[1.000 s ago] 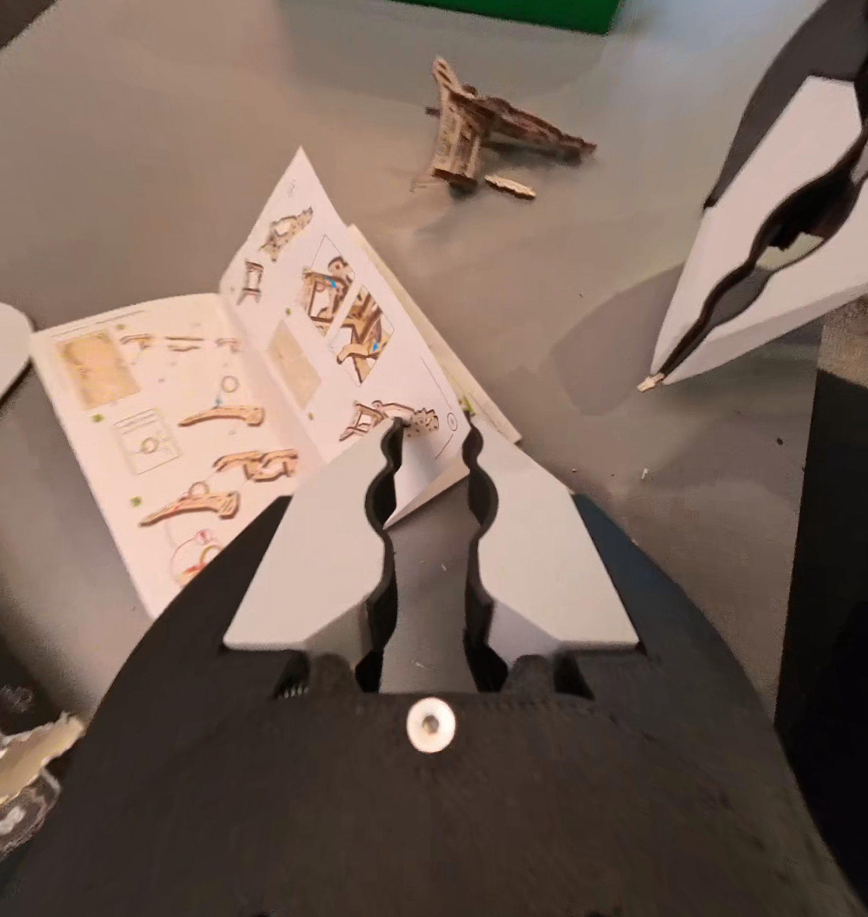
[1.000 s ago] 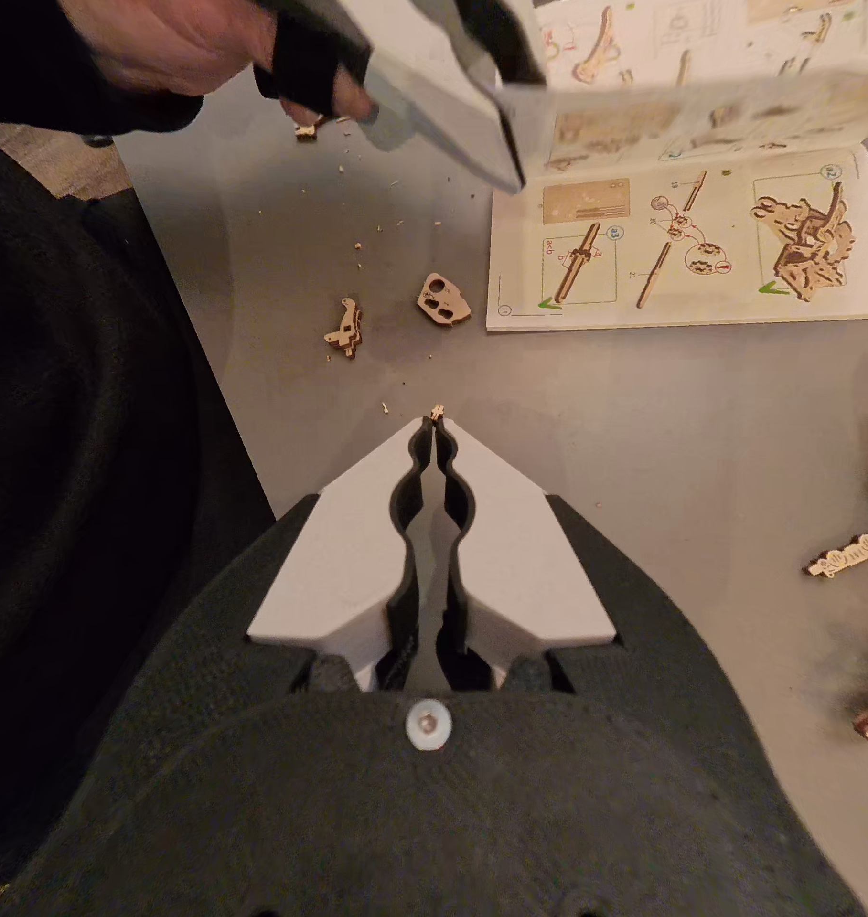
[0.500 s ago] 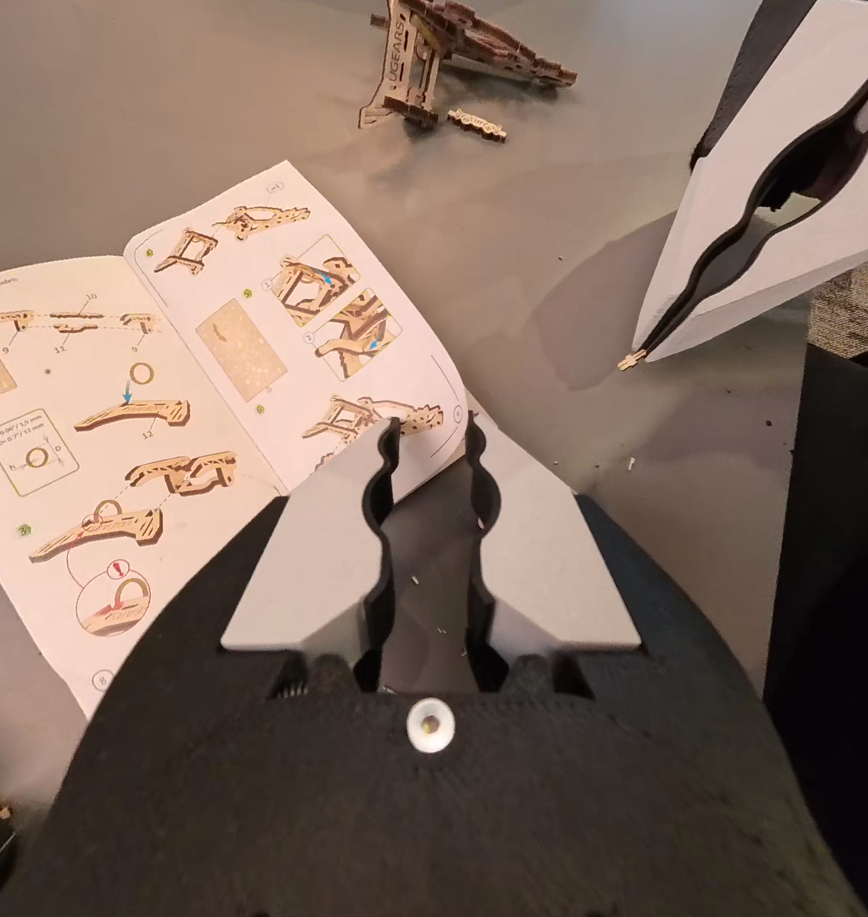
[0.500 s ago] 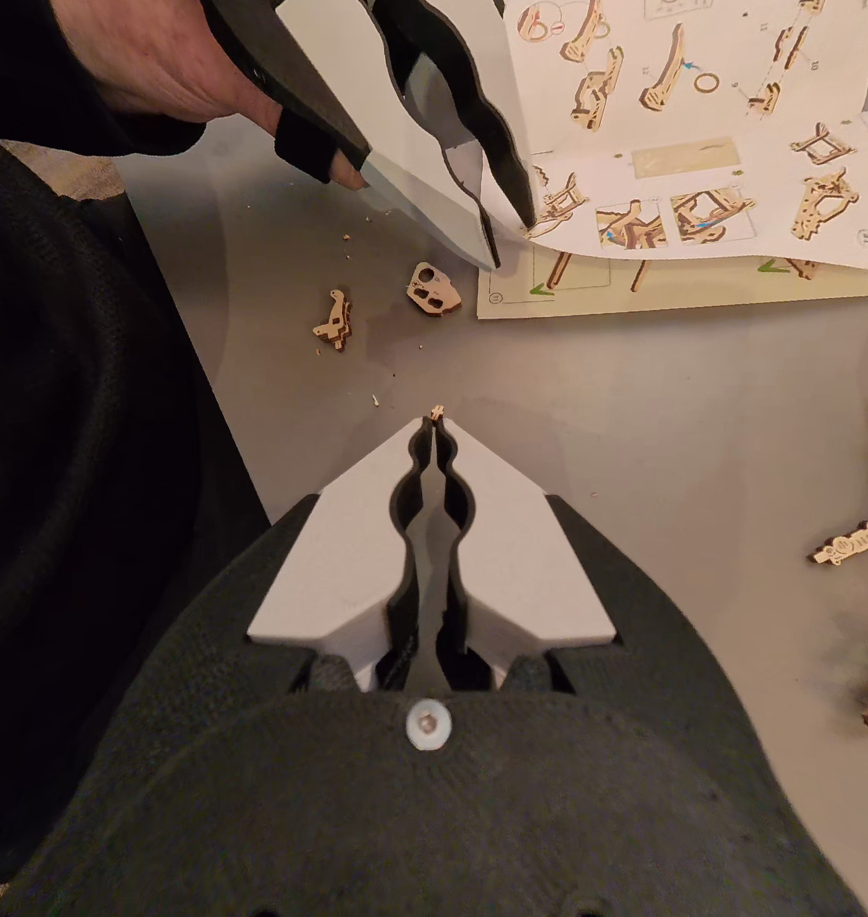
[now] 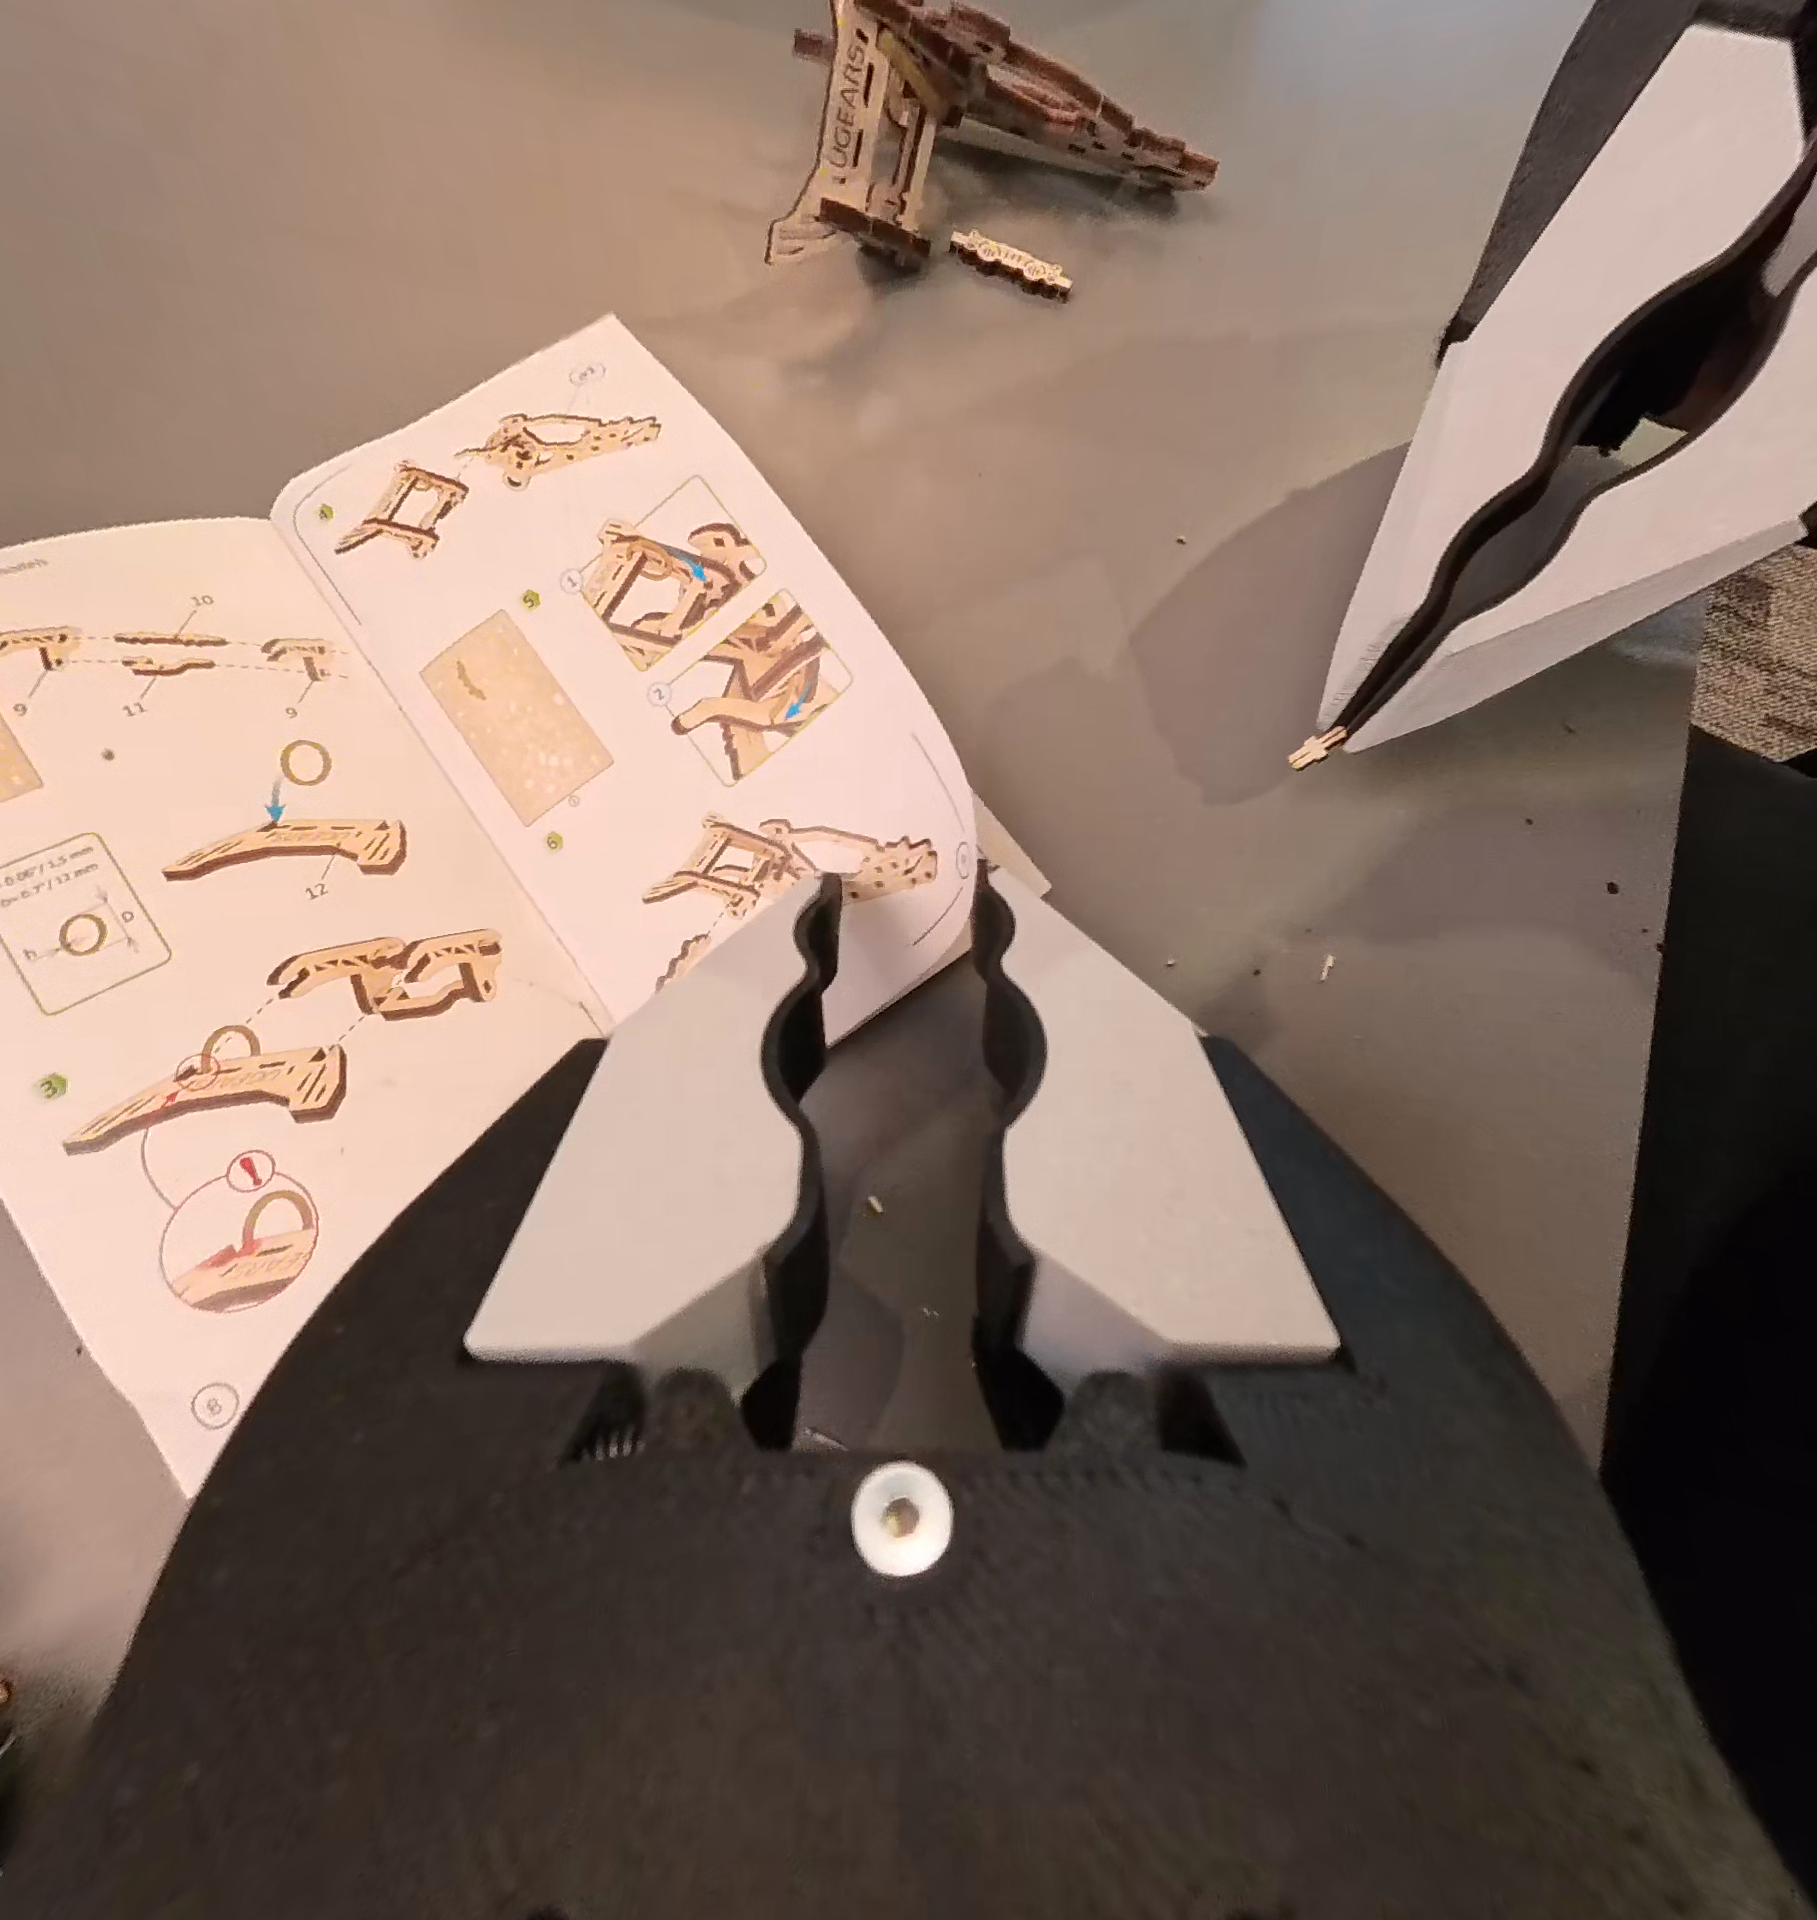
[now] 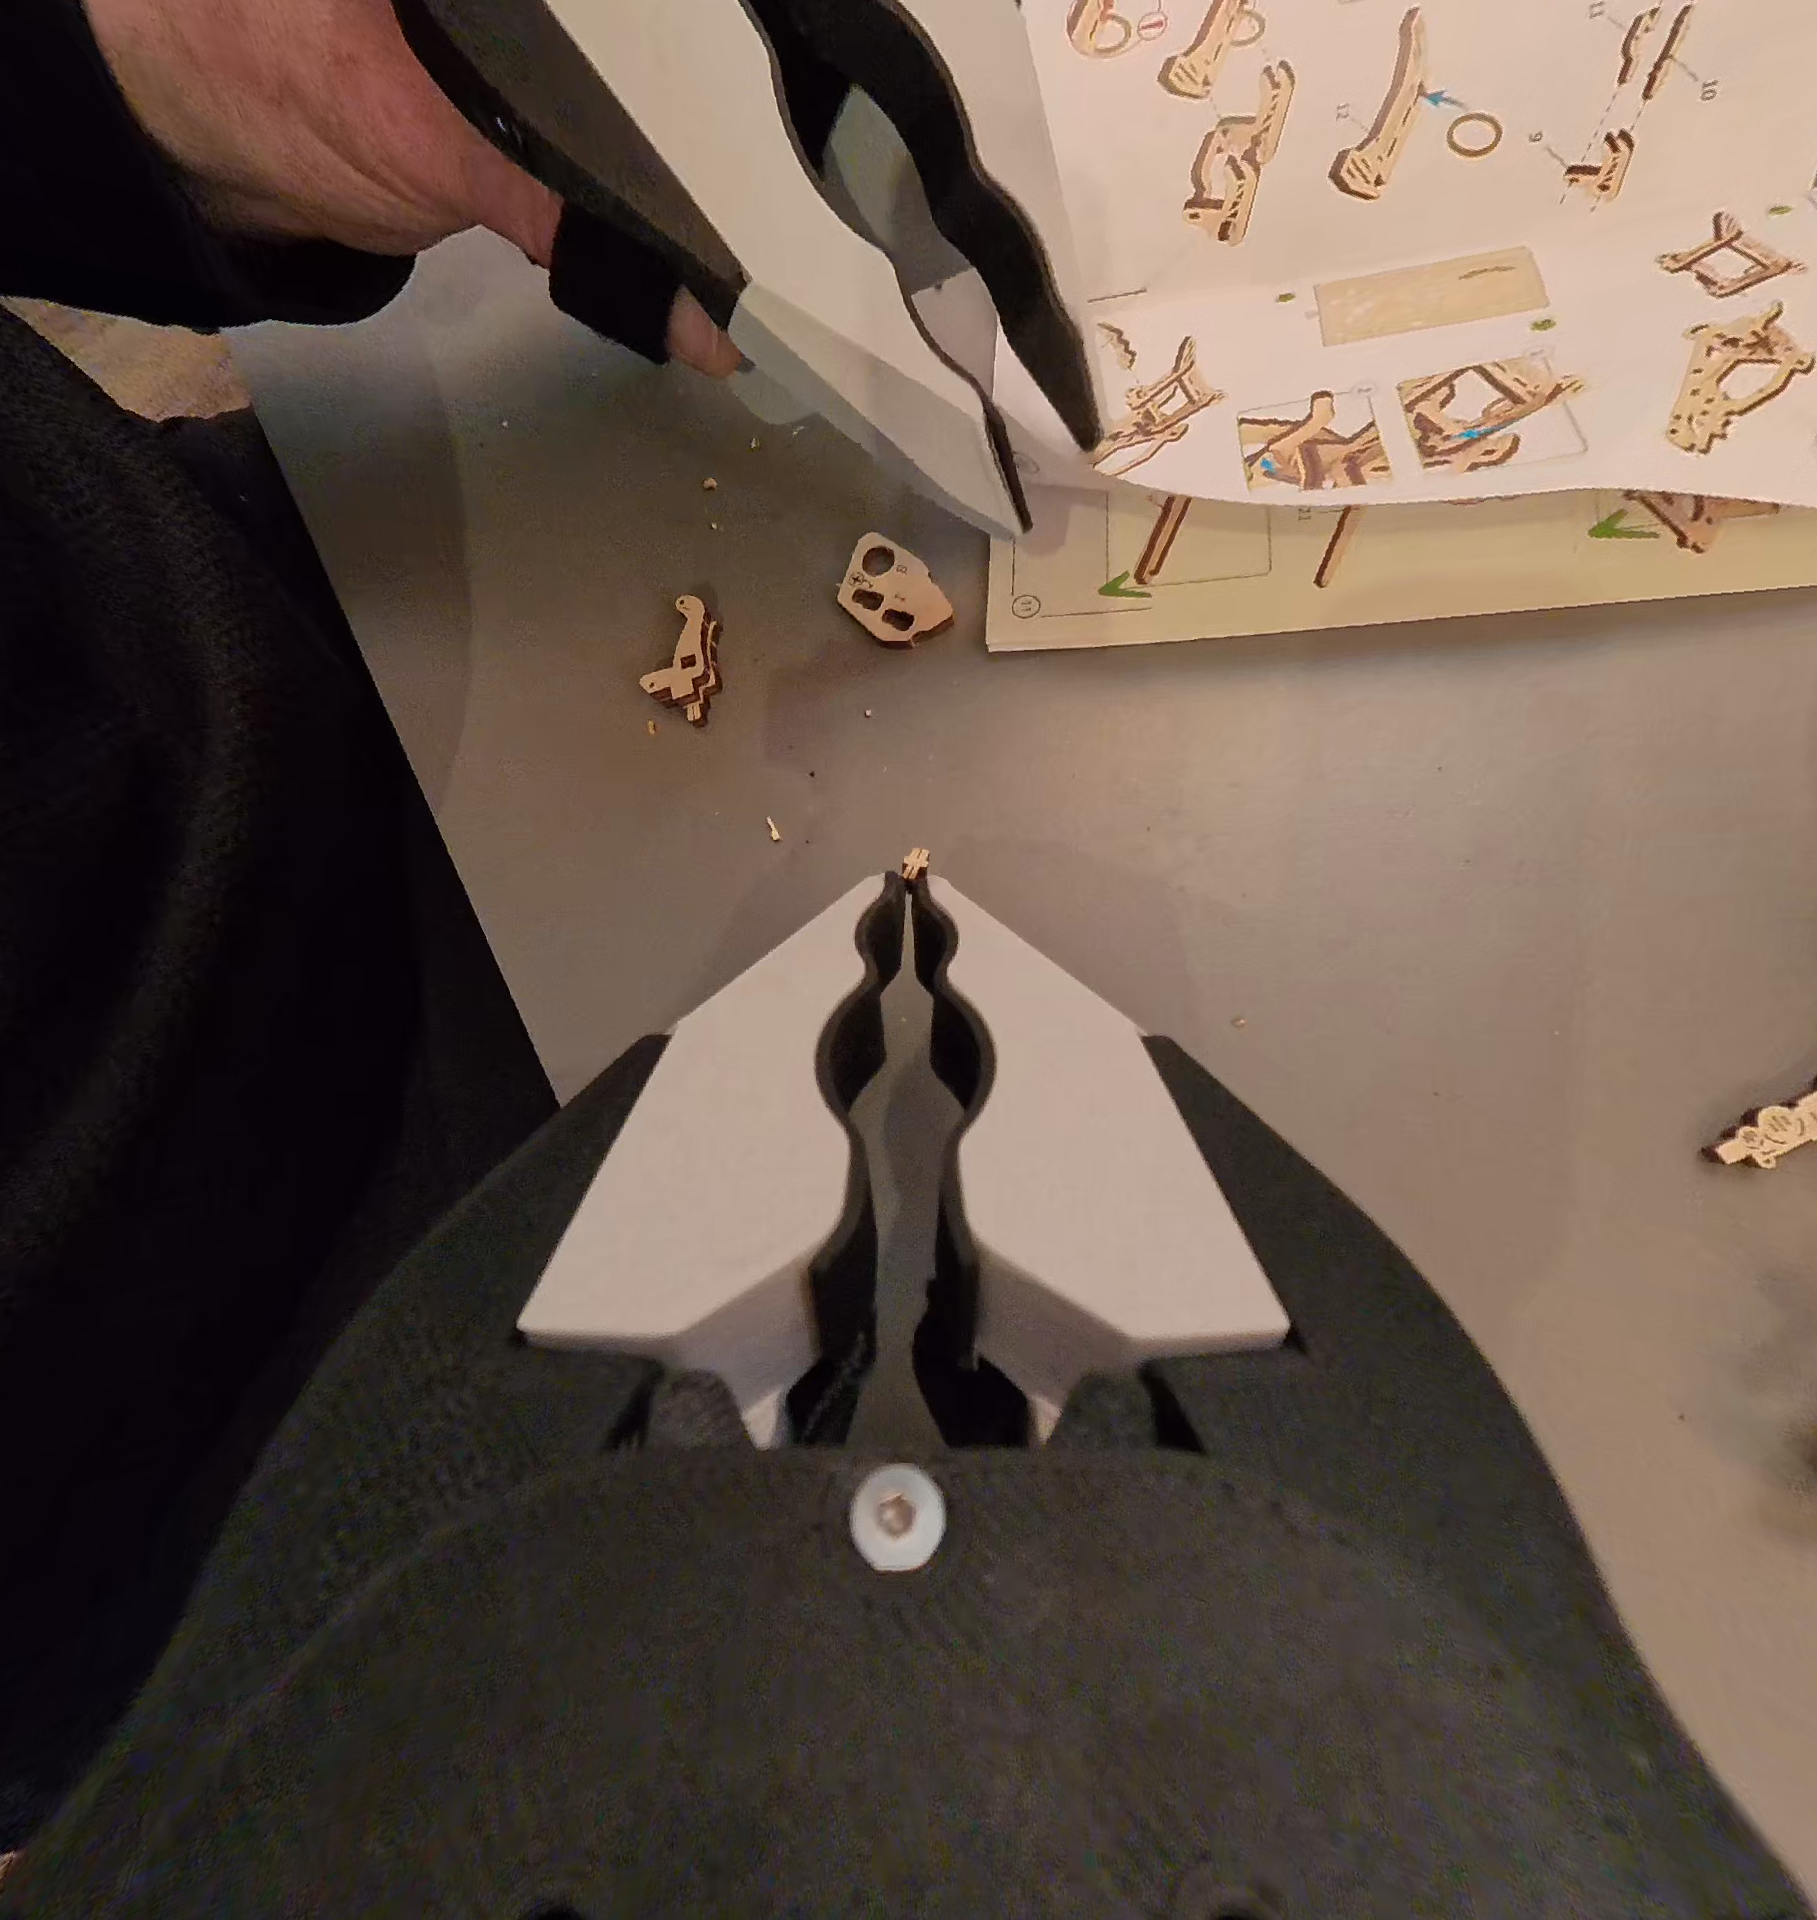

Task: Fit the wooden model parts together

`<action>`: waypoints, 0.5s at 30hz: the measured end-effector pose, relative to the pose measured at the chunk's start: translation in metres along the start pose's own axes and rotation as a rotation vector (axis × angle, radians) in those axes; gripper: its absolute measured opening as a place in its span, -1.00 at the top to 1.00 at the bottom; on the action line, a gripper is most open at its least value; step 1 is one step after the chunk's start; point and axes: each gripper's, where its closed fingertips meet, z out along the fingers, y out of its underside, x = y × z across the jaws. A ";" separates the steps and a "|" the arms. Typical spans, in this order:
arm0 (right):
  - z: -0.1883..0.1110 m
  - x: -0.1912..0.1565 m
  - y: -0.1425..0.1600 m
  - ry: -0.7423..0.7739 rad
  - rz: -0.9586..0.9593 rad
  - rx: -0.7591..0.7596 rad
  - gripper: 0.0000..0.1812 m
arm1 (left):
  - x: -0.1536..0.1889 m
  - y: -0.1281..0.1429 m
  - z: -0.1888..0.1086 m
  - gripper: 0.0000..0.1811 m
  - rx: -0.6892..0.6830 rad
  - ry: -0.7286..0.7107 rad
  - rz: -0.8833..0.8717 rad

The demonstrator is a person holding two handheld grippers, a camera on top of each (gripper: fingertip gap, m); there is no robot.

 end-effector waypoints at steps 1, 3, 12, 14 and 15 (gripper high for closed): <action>0.000 0.000 0.000 0.000 0.000 0.000 1.00 | 0.000 0.000 0.000 0.75 0.001 0.000 -0.002; 0.000 0.000 0.000 0.000 0.001 0.000 1.00 | -0.001 -0.001 -0.002 0.76 0.007 -0.007 -0.002; 0.000 0.000 0.000 -0.001 0.001 0.002 1.00 | -0.005 -0.001 -0.014 0.75 0.033 -0.031 -0.007; 0.000 0.000 0.000 -0.002 0.001 0.001 1.00 | -0.006 0.001 -0.016 0.75 0.032 -0.037 -0.015; 0.000 0.000 0.000 -0.001 0.001 0.001 1.00 | -0.007 0.002 -0.017 0.75 0.032 -0.038 -0.017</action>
